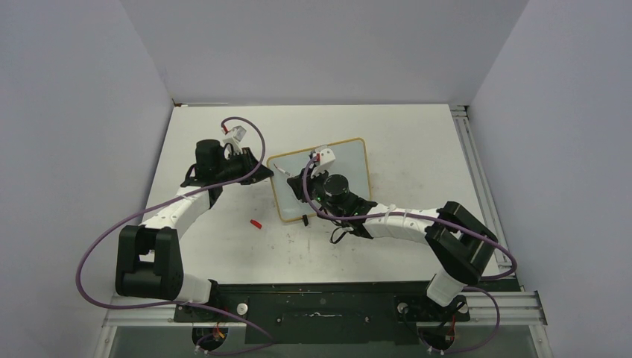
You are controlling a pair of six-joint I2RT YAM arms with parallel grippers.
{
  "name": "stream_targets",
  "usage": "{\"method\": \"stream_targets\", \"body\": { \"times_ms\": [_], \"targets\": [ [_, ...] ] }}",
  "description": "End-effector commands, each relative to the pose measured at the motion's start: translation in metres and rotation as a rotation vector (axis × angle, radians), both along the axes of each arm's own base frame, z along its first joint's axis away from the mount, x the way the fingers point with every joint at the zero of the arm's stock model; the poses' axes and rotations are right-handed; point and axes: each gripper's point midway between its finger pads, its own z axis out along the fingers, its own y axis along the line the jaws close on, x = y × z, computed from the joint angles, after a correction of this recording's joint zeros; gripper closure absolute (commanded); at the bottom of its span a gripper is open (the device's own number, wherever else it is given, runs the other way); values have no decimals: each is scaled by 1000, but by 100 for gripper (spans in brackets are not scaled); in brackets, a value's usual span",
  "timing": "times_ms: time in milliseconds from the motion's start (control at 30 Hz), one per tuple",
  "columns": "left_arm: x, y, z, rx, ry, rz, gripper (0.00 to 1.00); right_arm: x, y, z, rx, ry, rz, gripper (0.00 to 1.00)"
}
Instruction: Write a sentence on the whiteboard
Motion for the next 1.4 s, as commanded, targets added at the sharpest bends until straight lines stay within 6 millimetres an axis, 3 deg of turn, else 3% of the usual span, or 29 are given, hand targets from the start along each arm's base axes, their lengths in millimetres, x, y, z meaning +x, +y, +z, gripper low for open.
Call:
{"method": "stream_targets", "body": {
  "times_ms": [0,300,500,1367],
  "targets": [
    [3,-7,25,-11,-64,-28,100,2,-8,18,30,-29,-34,95],
    [3,-6,26,-9,-69,-25,100,-12,-4,35,43,-56,-4,95],
    [2,-6,27,-10,-70,-26,100,-12,-8,50,62,-86,-19,95],
    [2,-6,26,-9,-71,-27,100,5,1,41,58,-93,-61,95]
  ]
}}
